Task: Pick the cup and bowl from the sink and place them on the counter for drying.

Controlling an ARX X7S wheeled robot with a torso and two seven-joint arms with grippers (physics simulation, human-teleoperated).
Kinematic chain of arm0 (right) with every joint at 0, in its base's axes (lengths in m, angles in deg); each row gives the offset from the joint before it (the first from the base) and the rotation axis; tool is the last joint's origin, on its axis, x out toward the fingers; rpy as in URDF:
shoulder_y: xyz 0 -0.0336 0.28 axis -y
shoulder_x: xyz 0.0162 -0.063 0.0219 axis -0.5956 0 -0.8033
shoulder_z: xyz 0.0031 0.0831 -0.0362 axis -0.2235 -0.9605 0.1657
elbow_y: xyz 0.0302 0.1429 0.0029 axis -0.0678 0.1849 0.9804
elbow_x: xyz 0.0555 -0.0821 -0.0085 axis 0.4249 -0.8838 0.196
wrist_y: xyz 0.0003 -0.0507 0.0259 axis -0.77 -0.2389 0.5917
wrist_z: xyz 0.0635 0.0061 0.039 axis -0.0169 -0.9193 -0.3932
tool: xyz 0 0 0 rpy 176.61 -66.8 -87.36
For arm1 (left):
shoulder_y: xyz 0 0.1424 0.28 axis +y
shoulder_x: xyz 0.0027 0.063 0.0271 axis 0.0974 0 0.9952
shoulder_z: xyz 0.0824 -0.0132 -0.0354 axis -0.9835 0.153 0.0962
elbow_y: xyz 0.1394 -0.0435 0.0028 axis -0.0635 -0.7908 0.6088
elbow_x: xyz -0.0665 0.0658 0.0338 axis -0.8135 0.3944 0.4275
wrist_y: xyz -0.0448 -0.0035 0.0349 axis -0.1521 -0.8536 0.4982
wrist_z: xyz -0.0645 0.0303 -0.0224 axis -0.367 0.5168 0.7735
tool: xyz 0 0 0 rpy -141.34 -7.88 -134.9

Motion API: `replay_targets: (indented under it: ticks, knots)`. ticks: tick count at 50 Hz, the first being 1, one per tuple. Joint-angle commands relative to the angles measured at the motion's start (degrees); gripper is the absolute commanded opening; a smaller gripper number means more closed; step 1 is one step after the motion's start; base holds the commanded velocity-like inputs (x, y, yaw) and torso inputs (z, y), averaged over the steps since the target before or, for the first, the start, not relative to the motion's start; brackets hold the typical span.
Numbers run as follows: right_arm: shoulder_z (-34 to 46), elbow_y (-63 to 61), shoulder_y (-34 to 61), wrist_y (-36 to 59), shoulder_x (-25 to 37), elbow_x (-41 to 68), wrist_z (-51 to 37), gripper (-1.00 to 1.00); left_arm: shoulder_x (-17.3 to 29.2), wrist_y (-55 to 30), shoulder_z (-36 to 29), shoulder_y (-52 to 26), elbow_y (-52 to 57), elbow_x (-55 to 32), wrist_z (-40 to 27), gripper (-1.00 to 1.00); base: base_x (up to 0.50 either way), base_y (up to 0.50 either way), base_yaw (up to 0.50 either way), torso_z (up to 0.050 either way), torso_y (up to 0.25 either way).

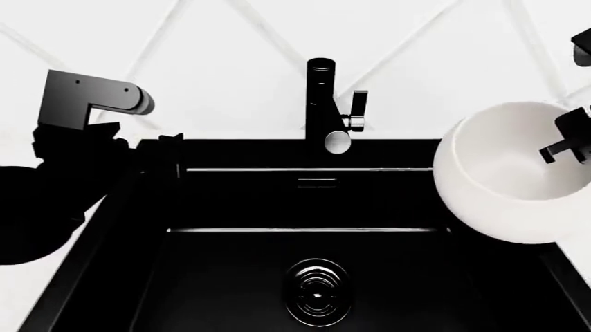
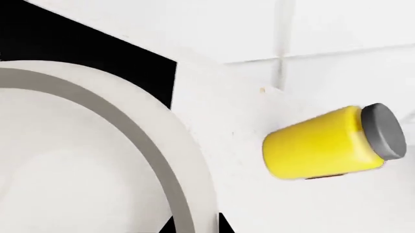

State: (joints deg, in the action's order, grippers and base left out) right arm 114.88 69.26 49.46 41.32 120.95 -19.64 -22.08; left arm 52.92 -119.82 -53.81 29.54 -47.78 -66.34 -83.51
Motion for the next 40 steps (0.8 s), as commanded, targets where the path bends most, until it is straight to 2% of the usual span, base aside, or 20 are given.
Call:
replay_targets:
  ticks: [1, 3, 17, 19, 33, 40]
  knots:
    - [1.92, 4.78, 3.41, 0.19, 2.26, -2.26, -1.81, -1.0, -0.12, 0.79, -0.17, 0.43, 0.02, 0.38, 0.43, 1.0, 0.0, 0.0, 0.0, 0.0, 0.0]
    - [6.18, 4.85, 3.63, 0.15, 3.17, -5.02, -3.04, -1.0, -0.63, 1.2, -1.28, 0.91, -0.46, 1.79, 1.14, 1.0, 0.0, 0.0, 0.0, 0.0, 0.0]
    - [6.15, 4.1, 0.82, 1.28, 7.92, -0.97, -5.98, -1.0, -0.82, 1.2, -1.07, 0.79, 0.02, 1.24, -0.38, 1.0, 0.0, 0.0, 0.0, 0.0, 0.0]
    - [6.51, 3.58, 0.6, 1.57, 9.31, 0.06, -6.61, -1.0, 0.71, 1.26, -0.32, 1.36, 0.39, 0.65, 0.5, 1.0, 0.0, 0.0, 0.0, 0.0, 0.0]
    - [16.64, 3.05, 5.09, 1.73, 16.28, 10.48, -13.55, -1.0, 0.14, 1.46, -0.94, 1.26, -0.11, 1.15, -0.02, 1.0, 0.0, 0.0, 0.0, 0.0, 0.0]
    - [17.14, 7.37, 5.2, 0.33, 16.6, 11.38, -17.75, -1.0, 0.55, 1.26, -0.69, 1.3, 0.24, 0.47, -0.31, 1.0, 0.0, 0.0, 0.0, 0.0, 0.0]
